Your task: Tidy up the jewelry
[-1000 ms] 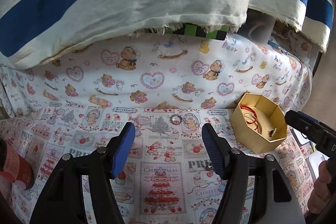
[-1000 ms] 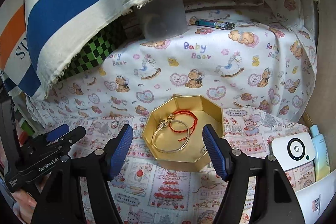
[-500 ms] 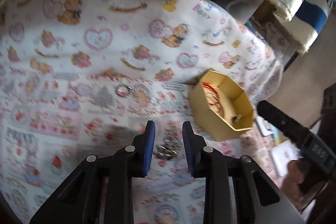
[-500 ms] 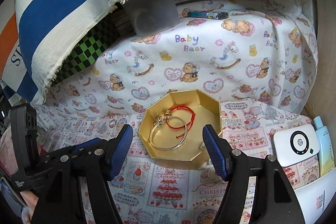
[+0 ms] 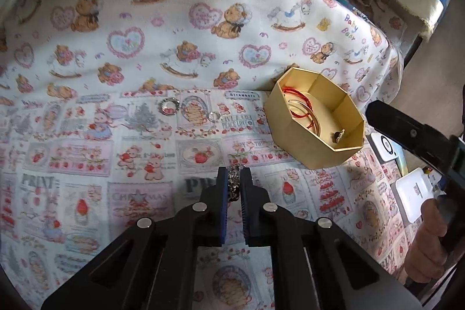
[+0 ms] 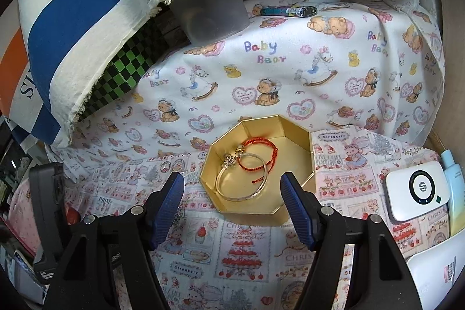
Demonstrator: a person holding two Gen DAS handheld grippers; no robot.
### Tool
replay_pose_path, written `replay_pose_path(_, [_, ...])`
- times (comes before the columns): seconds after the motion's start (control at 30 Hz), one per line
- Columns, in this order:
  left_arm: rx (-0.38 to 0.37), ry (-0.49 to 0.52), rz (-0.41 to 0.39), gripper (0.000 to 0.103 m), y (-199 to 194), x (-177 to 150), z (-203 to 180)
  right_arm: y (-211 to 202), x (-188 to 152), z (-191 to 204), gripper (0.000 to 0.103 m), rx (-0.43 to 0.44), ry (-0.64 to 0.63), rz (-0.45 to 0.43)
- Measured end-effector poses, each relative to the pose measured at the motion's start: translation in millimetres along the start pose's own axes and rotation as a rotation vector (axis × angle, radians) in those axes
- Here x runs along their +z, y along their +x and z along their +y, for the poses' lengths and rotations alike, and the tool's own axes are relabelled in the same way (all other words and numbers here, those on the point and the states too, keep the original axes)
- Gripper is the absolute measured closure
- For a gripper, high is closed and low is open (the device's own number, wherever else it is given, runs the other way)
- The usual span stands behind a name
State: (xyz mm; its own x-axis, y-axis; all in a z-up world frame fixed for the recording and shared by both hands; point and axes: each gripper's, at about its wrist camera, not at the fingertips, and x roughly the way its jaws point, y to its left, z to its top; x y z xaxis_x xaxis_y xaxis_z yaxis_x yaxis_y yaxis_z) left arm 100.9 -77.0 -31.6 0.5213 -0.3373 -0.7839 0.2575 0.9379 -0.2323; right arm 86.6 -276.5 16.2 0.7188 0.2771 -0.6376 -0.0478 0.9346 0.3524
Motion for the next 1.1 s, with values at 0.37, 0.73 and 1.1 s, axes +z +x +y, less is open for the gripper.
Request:
replay_pose_path(0.37, [0.245, 0.043, -0.05, 0.096, -20.5, 3.3, 10.5, -8.0, -2.1, 15.0, 0.032, -0.006, -0.06, -0.022])
replay_pose_path(0.73, [0.304, -0.046, -0.016, 0.094, -20.1, 3.2, 40.6, -6.6, -3.4, 20.9, 0.032, -0.023, -0.1, -0.018])
replay_pose_path(1.1, [0.308, -0.141, -0.037, 0.048, -42.8, 9.0, 57.8, 4.4, -15.2, 48.9, 0.032, 0.092, -0.228, 0.053])
